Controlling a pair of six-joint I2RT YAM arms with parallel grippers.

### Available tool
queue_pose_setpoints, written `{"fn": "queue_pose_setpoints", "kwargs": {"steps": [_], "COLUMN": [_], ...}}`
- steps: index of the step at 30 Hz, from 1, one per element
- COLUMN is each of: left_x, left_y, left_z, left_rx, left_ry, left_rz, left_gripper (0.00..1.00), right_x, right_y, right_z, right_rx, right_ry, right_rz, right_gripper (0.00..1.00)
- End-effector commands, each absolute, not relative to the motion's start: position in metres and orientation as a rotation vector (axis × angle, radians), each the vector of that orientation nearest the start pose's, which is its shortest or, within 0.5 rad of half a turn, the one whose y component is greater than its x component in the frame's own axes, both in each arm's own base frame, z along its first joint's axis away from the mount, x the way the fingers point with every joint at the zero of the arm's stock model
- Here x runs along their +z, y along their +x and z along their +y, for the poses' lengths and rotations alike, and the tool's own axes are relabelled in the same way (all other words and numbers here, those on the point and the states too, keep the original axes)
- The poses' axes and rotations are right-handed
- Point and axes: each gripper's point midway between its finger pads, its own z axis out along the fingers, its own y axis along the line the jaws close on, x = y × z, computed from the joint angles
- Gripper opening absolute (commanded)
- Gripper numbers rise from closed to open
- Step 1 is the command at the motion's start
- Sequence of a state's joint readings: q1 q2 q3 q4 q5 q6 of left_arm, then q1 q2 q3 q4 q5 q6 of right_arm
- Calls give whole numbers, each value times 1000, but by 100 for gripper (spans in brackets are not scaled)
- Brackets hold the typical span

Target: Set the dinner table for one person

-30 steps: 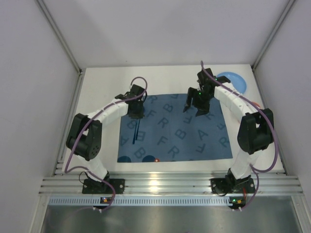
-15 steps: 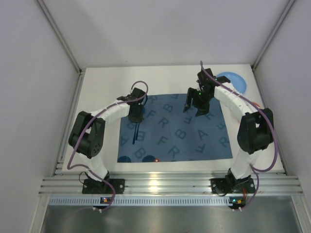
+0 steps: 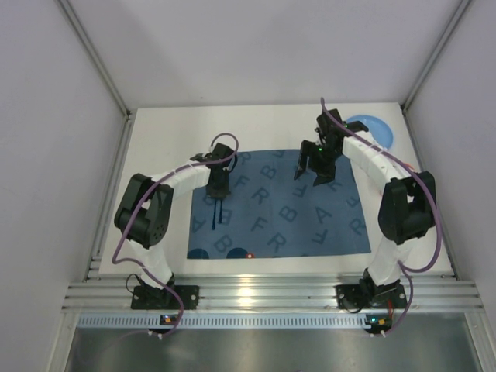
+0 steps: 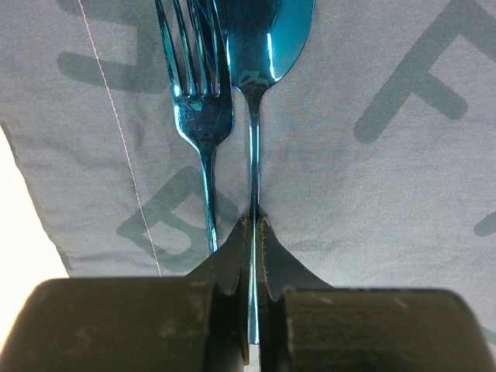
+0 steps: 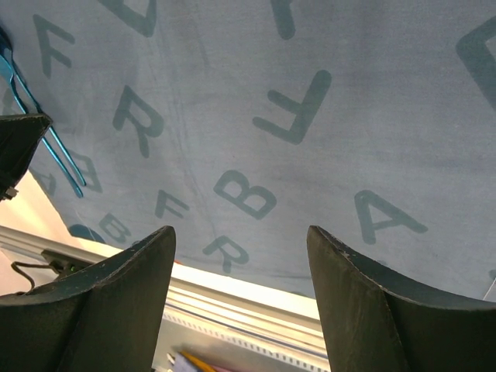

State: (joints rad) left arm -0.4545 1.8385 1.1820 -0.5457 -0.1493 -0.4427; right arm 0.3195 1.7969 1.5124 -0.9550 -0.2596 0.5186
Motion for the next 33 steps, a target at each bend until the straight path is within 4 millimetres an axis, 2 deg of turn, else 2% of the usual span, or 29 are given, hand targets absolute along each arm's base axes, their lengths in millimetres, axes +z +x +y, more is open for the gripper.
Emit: {"fn": "queue_pose_setpoints", "kwargs": {"steps": [1,3,6,9,10,12,13,16,19,20,22,23,25,26,28,29,30,31,32,33], "left_x": [-10,-9,6,37,55,74,91,121,140,143,145,144,138,137,134,135,135,142,130,129], "left_y": [333,332,337,349,361,364,374,383,388,388,388,386,388,381,380,371,368,368,356,352], "left_z": [-147,-145,-145,-151,-157,-164,-171,-188,-204,-210,-224,-236,-252,-269,-292,-312,-324,-337,-359,-370], "left_rx": [48,67,71,35,8,-37,-76,-197,-294,-321,-381,-403,-430,-482,-543,-572,-585,-601,-602,-611], "left_ry": [-21,-16,-10,-16,-21,-32,-41,-61,-66,-61,-61,-40,-37,-10,-43,-12,-18,-5,31,45], "left_rz": [2798,2799,2778,2727,2691,2687,2654,2606,2575,2574,2574,2570,2564,2579,2584,2581,2575,2555,2580,2586], "left_gripper": [0,0,0,0,0,0,0,0,0,0,0,0,0,0,0,0,0,0,0,0], "right_x": [125,126,128,136,140,152,157,176,197,209,220,232,242,251,262,272,276,279,285,287], "right_y": [346,346,348,351,352,354,354,351,341,334,328,318,311,299,290,280,276,271,262,258], "right_z": [177,178,177,177,177,175,174,166,156,151,140,133,117,110,96,89,81,77,73,69], "right_rx": [557,560,563,571,575,568,566,529,490,483,450,437,396,388,367,368,354,350,349,340], "right_ry": [224,223,230,233,236,240,238,255,278,285,320,334,383,398,447,461,489,498,505,518], "right_rz": [2864,2863,2857,2835,2824,2797,2788,2756,2717,2696,2665,2645,2621,2609,2575,2549,2534,2525,2512,2509], "right_gripper": [69,69,69,69,69,69,69,69,69,69,69,70,70,70,70,70,70,70,71,71]}}
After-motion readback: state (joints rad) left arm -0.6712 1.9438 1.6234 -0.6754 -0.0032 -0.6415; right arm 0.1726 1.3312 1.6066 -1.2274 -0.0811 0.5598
